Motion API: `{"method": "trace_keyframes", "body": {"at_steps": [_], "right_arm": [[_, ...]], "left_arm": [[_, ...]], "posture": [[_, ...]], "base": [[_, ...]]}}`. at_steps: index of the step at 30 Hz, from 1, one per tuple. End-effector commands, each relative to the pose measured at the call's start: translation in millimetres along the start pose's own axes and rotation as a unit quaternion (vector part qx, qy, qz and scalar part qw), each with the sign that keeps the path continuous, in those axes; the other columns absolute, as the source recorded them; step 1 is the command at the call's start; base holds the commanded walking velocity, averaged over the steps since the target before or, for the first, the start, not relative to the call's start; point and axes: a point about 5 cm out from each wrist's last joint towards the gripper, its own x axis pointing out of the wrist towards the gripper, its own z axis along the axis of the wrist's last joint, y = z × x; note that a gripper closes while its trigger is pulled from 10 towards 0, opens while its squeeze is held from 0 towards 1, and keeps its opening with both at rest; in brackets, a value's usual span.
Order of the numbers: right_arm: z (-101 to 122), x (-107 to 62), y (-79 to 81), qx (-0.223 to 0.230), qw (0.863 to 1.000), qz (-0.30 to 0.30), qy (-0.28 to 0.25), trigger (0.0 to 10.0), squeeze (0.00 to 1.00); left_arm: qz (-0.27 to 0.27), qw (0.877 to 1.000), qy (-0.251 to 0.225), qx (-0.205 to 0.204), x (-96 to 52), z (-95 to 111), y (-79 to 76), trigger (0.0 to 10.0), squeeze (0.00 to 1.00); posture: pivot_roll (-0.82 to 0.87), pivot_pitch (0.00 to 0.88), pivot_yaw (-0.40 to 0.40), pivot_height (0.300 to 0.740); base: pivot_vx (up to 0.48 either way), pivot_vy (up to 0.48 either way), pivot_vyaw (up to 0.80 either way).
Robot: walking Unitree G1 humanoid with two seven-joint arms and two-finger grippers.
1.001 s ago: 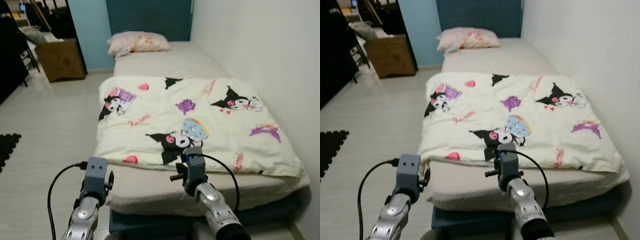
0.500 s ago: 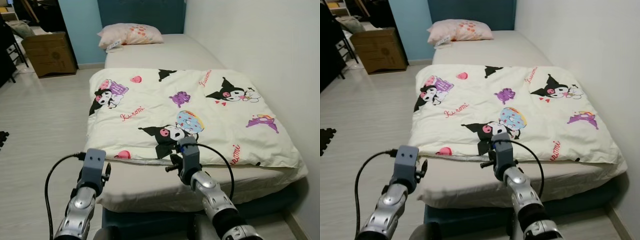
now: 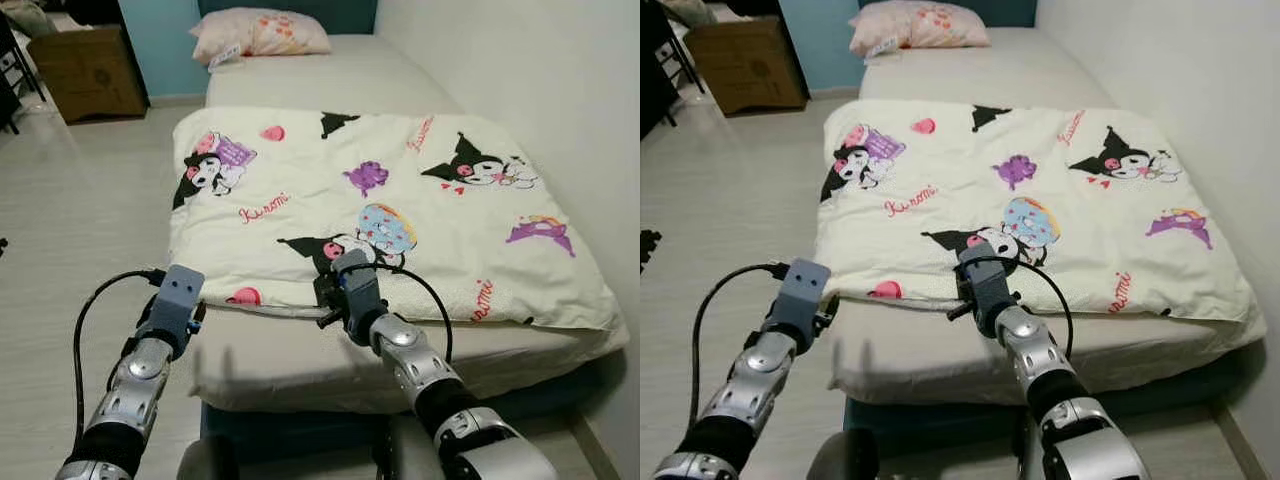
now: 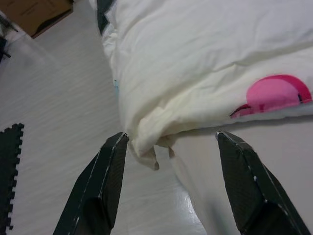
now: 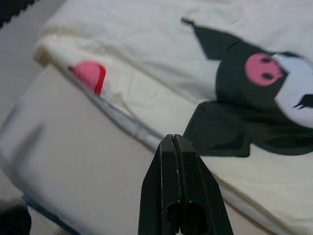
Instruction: Clean up the room
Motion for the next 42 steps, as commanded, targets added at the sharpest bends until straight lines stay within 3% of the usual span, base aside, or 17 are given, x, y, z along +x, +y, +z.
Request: {"method": "trace_keyframes", "body": {"at_steps": [1,6,11,29,33,35,36,39,40,41,42], "right_arm": [[2,1.0,-0.9,-0.017,1.0,0.004,0.0,10.0,0.0],[3,1.7,-3.6,-0.026,1.0,0.005,0.004,10.0,0.0],[5,3.7,-1.6,-0.054,0.998,0.02,0.01,10.0,0.0],[7,7.9,3.7,-0.069,0.997,0.023,0.015,10.0,0.0],[9,8.5,3.7,-0.08,0.996,0.024,0.015,10.0,0.0],[12,9.0,3.9,-0.094,0.995,0.031,0.01,10.0,0.0],[13,9.1,3.8,-0.102,0.994,0.034,0.007,10.0,1.0],[14,9.2,3.6,-0.106,0.994,0.035,0.005,10.0,1.0],[16,9.9,5.3,-0.126,0.991,0.042,0.004,10.0,1.0],[16,9.9,5.3,-0.126,0.991,0.042,0.004,10.0,1.0],[18,10.7,7.1,-0.147,0.988,0.048,0.002,10.0,1.0]], "left_arm": [[-0.015,1.0,0.006,0.023,-1.1,-5,1.1,10.0,0.0],[-0.037,0.998,0.0,0.043,0.5,-4,-0.9,10.0,0.0],[-0.089,0.991,-0.004,0.096,3.7,-2,-8.7,10.0,0.0],[-0.109,0.981,-0.022,0.158,11.6,6,-9.6,10.0,0.0],[-0.112,0.977,-0.034,0.181,12.8,10,-10.1,10.0,0.0],[-0.119,0.967,-0.051,0.219,14.6,14,-11.5,10.0,0.0],[-0.126,0.96,-0.061,0.241,15.1,16,-13.1,10.0,1.0],[-0.131,0.956,-0.067,0.255,15.4,17,-14.2,10.0,1.0],[-0.136,0.945,-0.072,0.288,16.7,18,-18.2,10.0,1.0],[-0.136,0.945,-0.072,0.288,16.7,18,-18.2,10.0,1.0],[-0.141,0.932,-0.076,0.324,18.0,18,-21.9,10.0,1.0]], "posture": [[0.03,0.222,-0.036,0.521],[0.03,0.233,-0.037,0.521],[0.03,0.262,-0.034,0.521],[0.03,0.313,-0.042,0.506],[0.03,0.321,-0.044,0.506],[0.03,0.332,-0.043,0.506],[0.03,0.339,-0.041,0.506],[0.03,0.339,-0.041,0.506],[0.01,0.358,-0.036,0.506],[0.01,0.358,-0.036,0.506],[0.0,0.368,-0.031,0.506]], "base": [[0.0,0.0,0.0],[0.0,0.0,0.0],[0.0,0.0,0.0],[0.0,0.0,0.0],[0.0,0.0,0.0],[0.0,0.0,0.0],[0.0,0.0,0.0],[0.0,0.0,0.0],[0.0,0.0,0.0],[0.0,0.0,0.0],[0.0,0.0,0.0]]}}
